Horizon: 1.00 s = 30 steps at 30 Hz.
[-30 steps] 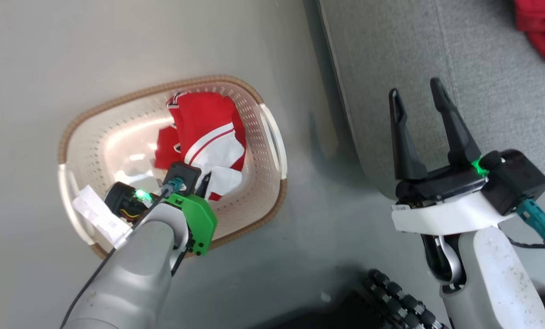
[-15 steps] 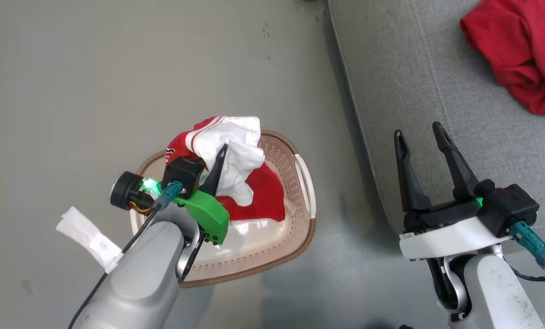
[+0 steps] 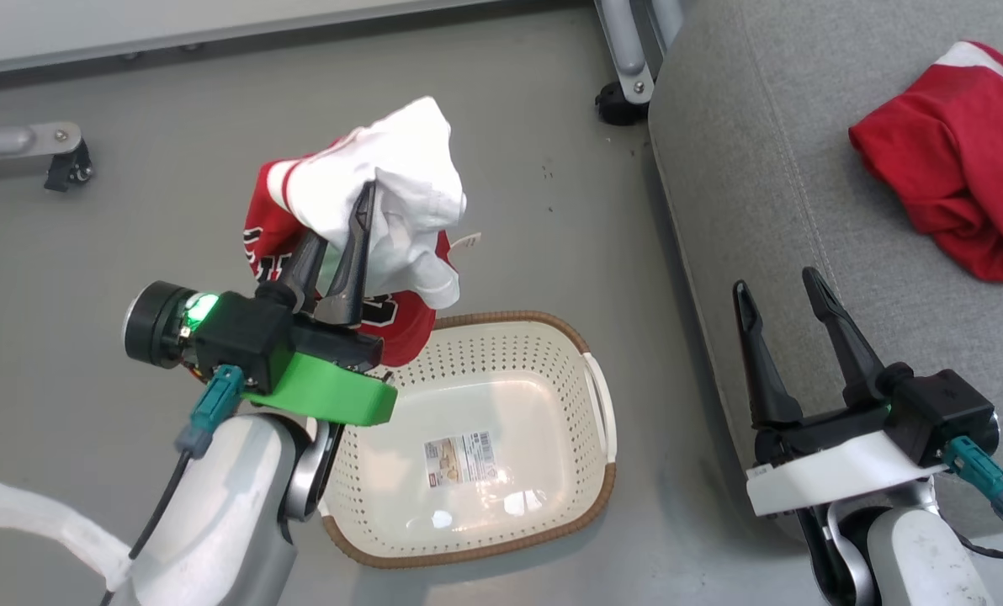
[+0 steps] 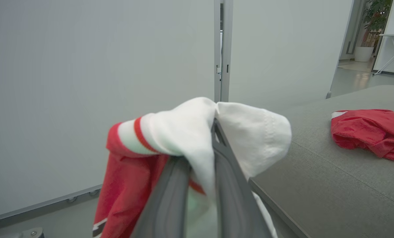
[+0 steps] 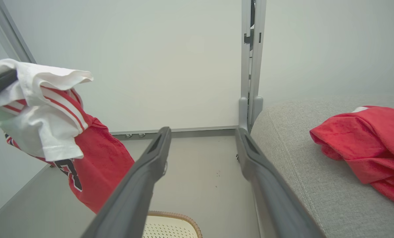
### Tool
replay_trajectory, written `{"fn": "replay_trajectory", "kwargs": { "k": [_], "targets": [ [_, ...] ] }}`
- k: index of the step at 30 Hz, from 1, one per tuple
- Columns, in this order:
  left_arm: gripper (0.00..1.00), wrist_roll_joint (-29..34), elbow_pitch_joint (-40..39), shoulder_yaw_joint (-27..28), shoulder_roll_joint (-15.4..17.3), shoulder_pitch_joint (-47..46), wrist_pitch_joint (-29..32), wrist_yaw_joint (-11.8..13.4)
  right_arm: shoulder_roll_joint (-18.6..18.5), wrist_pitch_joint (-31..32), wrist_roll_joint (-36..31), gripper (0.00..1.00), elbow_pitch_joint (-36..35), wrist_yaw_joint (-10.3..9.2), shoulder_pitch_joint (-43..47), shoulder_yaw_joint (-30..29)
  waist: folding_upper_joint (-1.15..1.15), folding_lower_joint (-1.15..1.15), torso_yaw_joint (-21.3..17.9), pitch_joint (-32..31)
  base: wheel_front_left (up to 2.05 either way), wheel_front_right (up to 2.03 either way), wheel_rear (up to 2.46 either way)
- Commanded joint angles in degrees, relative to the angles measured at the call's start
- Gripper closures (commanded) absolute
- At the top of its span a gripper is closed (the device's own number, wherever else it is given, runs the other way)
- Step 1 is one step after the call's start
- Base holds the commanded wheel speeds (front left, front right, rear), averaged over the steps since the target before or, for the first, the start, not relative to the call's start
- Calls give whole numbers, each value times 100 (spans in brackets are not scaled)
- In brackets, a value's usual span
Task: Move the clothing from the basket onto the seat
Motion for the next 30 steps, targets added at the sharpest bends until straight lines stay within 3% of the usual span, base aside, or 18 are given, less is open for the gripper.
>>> {"fn": "replay_trajectory", "kwargs": {
  "k": [1,12,30],
  "targets": [
    [100,72,-215,73,41,144,-16,40,-18,38,-33,0,-33,-4,99,-13,0,1,130,-257,0,0,0],
    [100,192,-1544,360,-157,1120,-10,-42,-18,395,-71,0,-259,-4,632,147,0,1,143,-985,0,0,0],
    [100,187,-1783,280,-355,2039,-10,-164,-18,722,65,0,-500,-4,1311,442,0,1,191,-1475,0,0,0]
  ]
}}
